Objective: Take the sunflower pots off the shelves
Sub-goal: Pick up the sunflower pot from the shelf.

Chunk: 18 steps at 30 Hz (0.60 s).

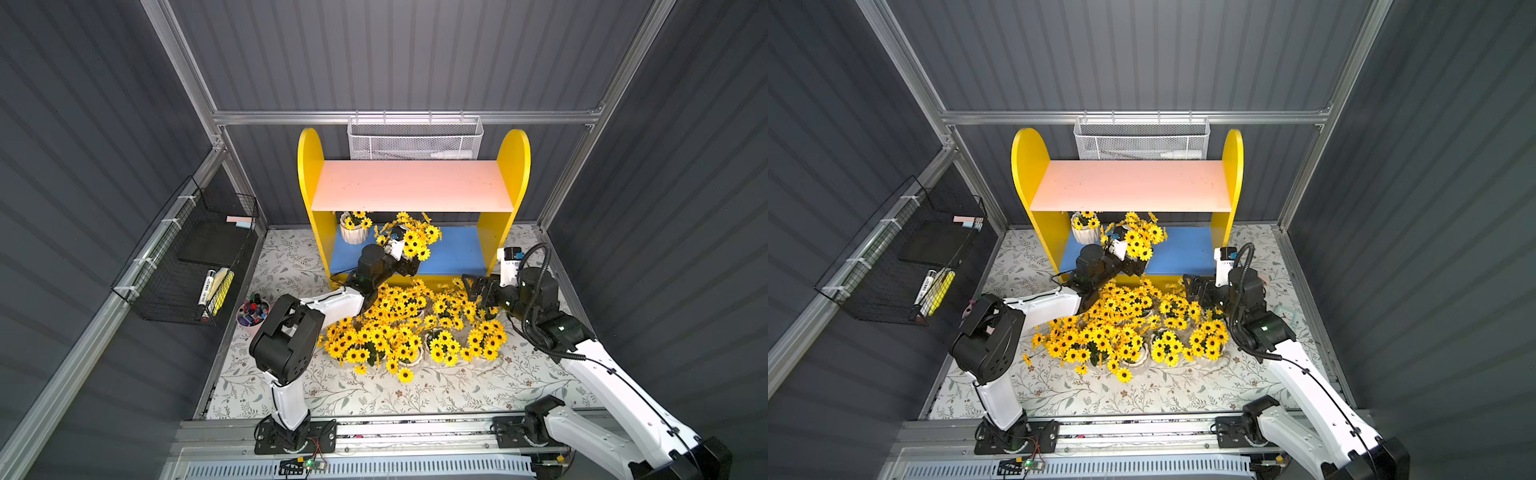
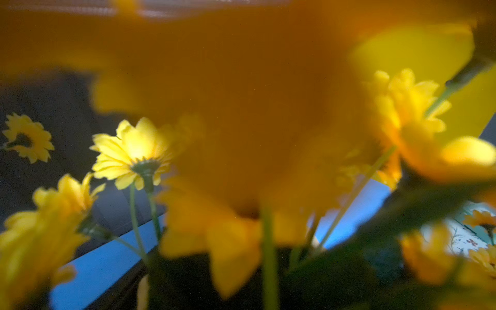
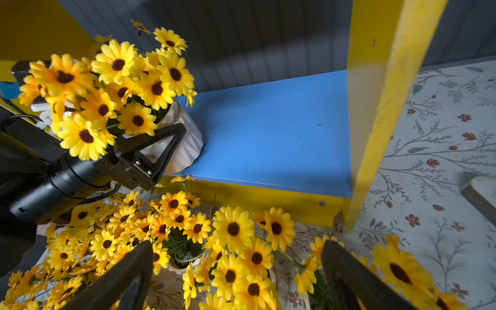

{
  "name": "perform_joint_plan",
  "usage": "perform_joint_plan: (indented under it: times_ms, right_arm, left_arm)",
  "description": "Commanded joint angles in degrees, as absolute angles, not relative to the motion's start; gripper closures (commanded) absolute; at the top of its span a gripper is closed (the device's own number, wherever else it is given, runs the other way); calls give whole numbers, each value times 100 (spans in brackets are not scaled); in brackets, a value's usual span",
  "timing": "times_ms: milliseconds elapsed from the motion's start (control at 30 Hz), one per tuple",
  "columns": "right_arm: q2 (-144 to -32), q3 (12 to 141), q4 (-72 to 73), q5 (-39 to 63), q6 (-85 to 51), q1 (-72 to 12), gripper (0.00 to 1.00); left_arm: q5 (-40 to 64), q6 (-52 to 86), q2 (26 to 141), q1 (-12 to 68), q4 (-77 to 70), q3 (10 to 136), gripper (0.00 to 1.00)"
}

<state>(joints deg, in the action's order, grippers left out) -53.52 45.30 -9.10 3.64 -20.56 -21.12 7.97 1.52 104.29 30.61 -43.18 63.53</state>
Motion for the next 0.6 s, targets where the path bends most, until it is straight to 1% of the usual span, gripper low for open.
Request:
perform_joint_plan:
  times_ms: [0,200,400,567]
  right_arm:
    - [-5274,4483,-1041,272,-2112,-2076,1]
    - [-5212,4482,-1063,303,-2153,-2076,1]
    - [-5238,4546,-1093,281,-2136,-2071,1]
    - [-5229,4816,-1390,163,-2092,-2037,1]
  left_arm:
    - [876,0,9942,3099,-4641,6378,100]
    - [770,-68,9620,3146,-4411,6290,100]
    - [627,-150,9017,3234,-4133,5963,100]
    - [598,-185,8493,3387,-3817,5747,100]
